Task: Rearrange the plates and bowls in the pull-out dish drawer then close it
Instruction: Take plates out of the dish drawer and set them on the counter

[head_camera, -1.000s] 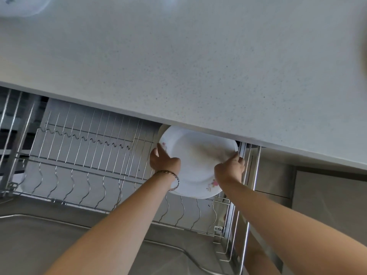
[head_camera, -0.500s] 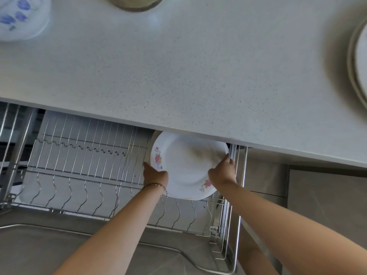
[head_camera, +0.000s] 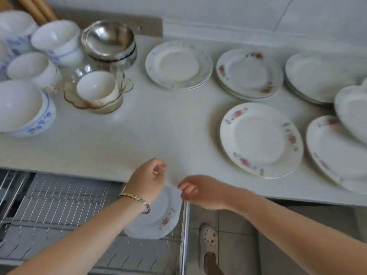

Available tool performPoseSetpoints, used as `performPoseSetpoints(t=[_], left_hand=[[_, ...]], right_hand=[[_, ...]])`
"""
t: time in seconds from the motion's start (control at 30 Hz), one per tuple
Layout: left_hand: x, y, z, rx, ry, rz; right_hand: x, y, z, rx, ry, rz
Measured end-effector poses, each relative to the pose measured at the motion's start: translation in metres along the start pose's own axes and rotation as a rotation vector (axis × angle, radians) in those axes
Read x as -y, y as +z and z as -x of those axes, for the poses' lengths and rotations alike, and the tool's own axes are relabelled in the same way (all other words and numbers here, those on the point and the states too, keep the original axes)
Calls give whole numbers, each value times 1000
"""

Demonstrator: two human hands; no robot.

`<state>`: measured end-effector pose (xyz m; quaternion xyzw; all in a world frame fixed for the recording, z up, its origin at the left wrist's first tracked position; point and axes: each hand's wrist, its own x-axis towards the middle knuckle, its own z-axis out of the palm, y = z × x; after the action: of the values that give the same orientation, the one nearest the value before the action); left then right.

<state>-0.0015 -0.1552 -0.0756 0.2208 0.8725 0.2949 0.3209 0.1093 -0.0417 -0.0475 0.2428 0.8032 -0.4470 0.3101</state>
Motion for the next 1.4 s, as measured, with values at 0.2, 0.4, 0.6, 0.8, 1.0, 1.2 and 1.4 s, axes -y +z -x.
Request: performPoseSetpoints(t=[0.2, 0.4, 0.6, 0.8, 1.0, 1.2, 1.4], left_hand=[[-94, 61, -28, 67, -306, 510], [-152, 125, -42, 160, -544, 523], [-160, 136, -47, -13, -579, 396], [-136, 114, -28, -149, -491, 352], [-65, 35, 21, -247, -344, 316], [53, -37, 85, -264, -460, 252], [169, -86, 110, -137, -610, 73]], right_hand=[[-80, -126, 29, -607, 62, -38], [-172, -192, 11, -673, 461, 118], [-192, -197, -8, -621, 471, -130], [-169, -171, 14, -688, 338, -227], [-92, -108, 44, -616, 91, -304], [-17, 5, 20, -429, 21, -322], [25, 131, -23, -239, 149, -363]])
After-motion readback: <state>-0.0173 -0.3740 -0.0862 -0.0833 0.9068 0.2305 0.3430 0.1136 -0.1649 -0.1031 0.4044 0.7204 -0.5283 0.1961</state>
